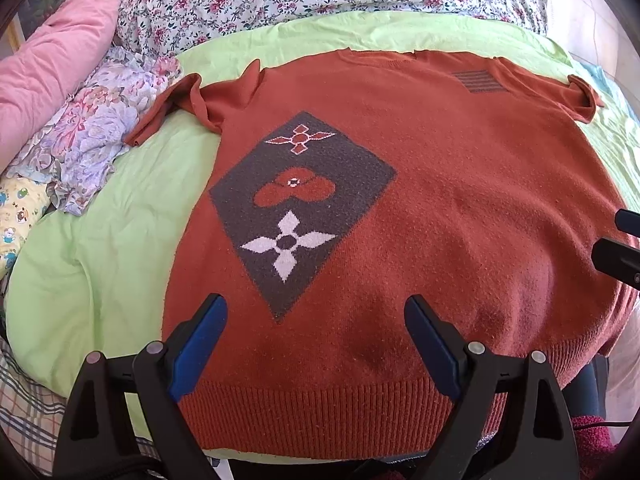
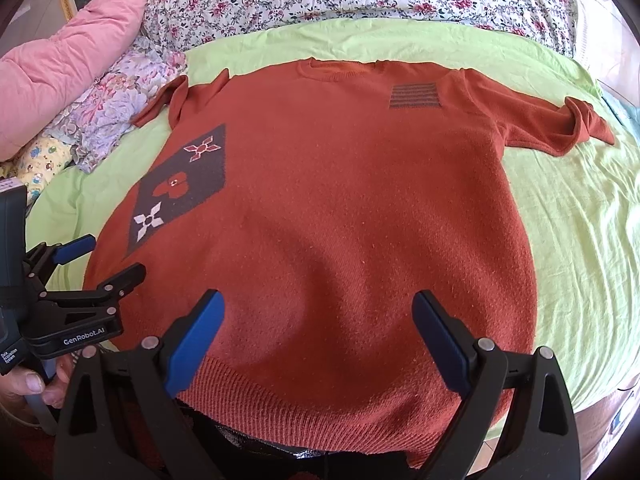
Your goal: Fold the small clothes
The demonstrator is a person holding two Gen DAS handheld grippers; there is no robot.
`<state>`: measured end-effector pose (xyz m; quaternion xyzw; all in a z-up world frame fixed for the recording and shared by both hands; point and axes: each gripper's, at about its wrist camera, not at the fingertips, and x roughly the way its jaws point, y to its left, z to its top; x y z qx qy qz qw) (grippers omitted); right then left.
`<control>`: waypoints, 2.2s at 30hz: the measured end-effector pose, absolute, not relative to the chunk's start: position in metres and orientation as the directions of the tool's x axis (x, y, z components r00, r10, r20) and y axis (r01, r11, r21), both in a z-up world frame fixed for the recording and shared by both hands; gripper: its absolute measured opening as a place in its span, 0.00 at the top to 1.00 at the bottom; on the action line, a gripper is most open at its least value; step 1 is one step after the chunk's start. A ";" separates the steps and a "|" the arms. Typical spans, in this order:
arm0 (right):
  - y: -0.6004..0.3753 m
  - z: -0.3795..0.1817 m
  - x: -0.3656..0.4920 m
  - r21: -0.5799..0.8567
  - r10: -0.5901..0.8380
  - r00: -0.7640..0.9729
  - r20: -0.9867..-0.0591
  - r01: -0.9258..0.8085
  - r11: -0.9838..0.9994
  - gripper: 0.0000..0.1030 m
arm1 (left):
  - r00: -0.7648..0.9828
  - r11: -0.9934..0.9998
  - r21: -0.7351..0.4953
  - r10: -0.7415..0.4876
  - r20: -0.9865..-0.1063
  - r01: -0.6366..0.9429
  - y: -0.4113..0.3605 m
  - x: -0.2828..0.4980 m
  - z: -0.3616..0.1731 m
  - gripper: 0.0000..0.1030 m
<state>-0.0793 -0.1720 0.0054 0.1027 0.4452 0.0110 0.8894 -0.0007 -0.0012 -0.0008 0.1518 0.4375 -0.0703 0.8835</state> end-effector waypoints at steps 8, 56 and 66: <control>-0.174 0.005 -0.082 0.210 0.120 0.608 -0.785 0.078 0.975 0.08 | 0.600 0.945 0.198 0.002 -0.800 0.261 0.000 -0.001 -0.001 0.12; -0.186 0.008 -0.080 0.194 0.092 0.587 -0.805 0.113 0.974 0.08 | 0.573 0.954 0.135 -0.045 -0.818 0.269 -0.001 0.014 -0.001 0.12; -0.229 0.021 -0.070 0.237 0.083 0.605 -0.792 0.178 0.955 0.08 | 0.568 0.944 0.126 -0.073 -0.819 0.304 -0.012 0.040 0.004 0.12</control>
